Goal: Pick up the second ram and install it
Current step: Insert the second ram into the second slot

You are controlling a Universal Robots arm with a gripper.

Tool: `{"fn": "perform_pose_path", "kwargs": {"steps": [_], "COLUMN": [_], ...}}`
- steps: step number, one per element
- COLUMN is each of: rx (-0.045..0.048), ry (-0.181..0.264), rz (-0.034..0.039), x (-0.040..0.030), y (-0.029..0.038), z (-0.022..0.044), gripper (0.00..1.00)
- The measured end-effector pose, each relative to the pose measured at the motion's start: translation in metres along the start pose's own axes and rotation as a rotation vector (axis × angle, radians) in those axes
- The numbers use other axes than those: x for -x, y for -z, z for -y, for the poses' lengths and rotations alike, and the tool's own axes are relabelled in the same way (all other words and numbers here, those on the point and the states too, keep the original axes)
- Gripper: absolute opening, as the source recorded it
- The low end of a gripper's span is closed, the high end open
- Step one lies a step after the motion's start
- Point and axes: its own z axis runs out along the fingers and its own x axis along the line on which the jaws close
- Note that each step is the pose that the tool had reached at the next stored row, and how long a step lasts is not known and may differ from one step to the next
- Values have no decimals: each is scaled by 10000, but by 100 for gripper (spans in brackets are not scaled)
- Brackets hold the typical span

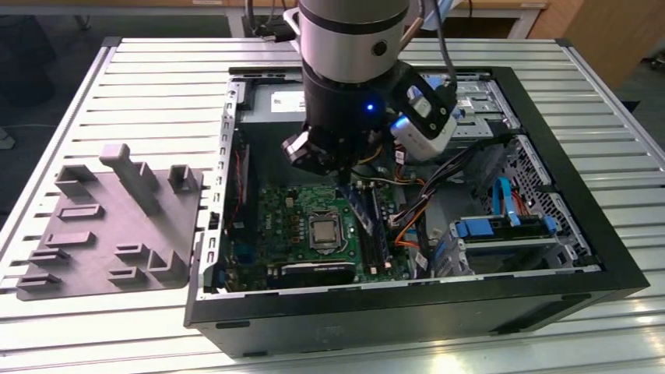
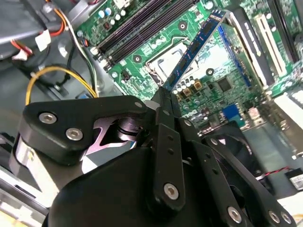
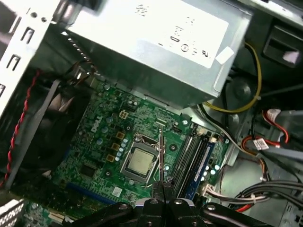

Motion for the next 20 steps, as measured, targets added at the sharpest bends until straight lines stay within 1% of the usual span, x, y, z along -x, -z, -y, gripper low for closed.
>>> {"fn": "perform_pose_path", "kwargs": {"steps": [5,11,12,13,20], "rx": [-53,-109,-130,-144,-200], "ry": [-894,-1832,-2173,-2399,-3349], "rz": [51,105,125,137,193], "x": [-1,-1,-1,-2,-2], "y": [-9,-19,-22,-24,-33], "z": [0,1,1,1,2], "gripper": [12,12,12,12,12]}}
